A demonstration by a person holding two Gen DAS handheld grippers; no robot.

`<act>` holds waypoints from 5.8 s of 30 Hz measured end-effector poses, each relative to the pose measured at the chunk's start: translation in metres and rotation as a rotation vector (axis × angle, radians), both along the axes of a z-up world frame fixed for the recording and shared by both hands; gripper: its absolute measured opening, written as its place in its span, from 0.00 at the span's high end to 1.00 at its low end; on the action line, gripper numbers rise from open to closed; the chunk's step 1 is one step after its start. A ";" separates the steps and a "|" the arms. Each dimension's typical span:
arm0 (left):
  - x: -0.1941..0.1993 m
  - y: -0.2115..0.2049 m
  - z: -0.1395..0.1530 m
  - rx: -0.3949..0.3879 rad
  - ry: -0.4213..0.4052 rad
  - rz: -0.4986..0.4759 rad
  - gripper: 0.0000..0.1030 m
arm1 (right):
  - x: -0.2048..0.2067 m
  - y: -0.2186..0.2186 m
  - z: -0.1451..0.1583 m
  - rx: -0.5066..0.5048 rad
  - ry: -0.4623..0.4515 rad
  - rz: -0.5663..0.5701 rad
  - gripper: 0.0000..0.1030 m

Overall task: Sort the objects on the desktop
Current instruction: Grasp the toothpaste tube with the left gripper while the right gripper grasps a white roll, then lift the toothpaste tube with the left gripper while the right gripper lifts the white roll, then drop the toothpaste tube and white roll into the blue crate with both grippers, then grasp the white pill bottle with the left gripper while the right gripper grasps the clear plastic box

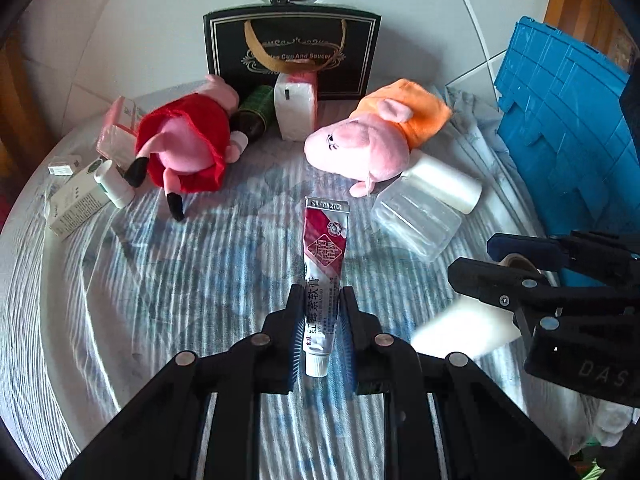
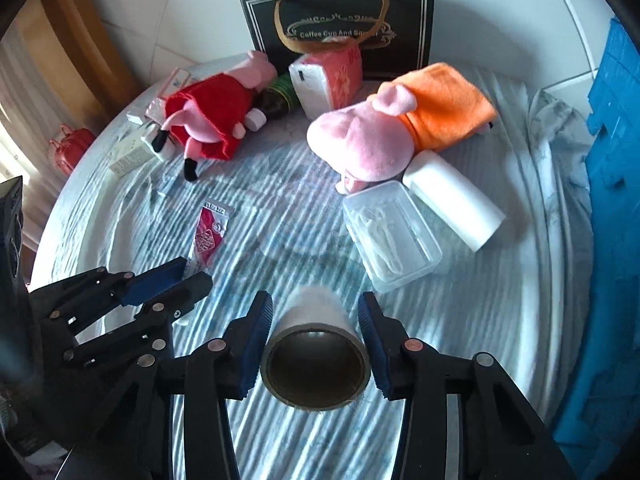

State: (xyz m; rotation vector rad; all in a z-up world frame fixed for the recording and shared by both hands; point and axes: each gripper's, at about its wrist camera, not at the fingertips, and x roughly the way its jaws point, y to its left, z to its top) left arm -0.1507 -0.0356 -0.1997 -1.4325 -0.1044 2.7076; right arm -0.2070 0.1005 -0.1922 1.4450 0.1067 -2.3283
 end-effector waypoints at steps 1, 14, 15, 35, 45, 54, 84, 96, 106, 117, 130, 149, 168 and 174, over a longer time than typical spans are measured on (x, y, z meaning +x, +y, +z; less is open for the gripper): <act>0.004 0.000 0.004 0.002 0.009 0.000 0.83 | 0.005 0.001 0.004 -0.004 0.009 -0.001 0.58; 0.044 0.034 0.091 0.007 0.194 -0.065 0.83 | 0.051 0.032 0.106 -0.054 0.213 -0.038 0.60; 0.043 0.041 0.103 0.009 0.219 -0.077 0.83 | 0.052 0.038 0.120 -0.059 0.238 -0.047 0.61; 0.071 0.057 0.039 -0.070 0.067 0.005 0.83 | 0.090 0.070 0.135 -0.058 0.207 0.037 0.54; 0.111 0.078 -0.037 -0.062 -0.115 0.029 0.83 | 0.093 0.070 -0.021 0.215 -0.027 0.151 0.52; 0.107 0.093 -0.055 -0.026 -0.133 0.104 0.83 | 0.088 0.065 -0.062 0.489 0.094 0.242 0.49; 0.099 0.068 -0.025 -0.065 -0.084 0.098 0.83 | 0.084 0.072 -0.009 0.150 -0.013 0.053 0.57; 0.098 0.064 0.015 -0.083 0.003 0.053 0.83 | 0.096 0.058 -0.006 0.017 -0.034 0.043 0.55; 0.083 0.094 0.181 -0.071 0.409 -0.073 0.83 | 0.111 0.080 0.202 -0.099 0.461 -0.017 0.54; 0.046 0.247 0.284 -0.004 0.519 -0.345 0.83 | 0.109 0.221 0.295 0.044 0.655 -0.377 0.54; 0.004 0.414 0.263 -0.026 0.332 -0.506 0.83 | 0.104 0.380 0.267 0.150 0.529 -0.591 0.54; 0.015 0.416 0.259 -0.044 0.389 -0.409 0.24 | 0.121 0.436 0.250 0.125 0.513 -0.614 0.00; 0.029 0.129 0.214 -0.090 0.350 0.026 0.22 | 0.122 0.269 0.272 -0.050 0.571 -0.290 0.00; 0.029 0.000 0.176 -0.135 0.279 0.178 0.22 | 0.107 0.176 0.273 -0.128 0.538 -0.209 0.00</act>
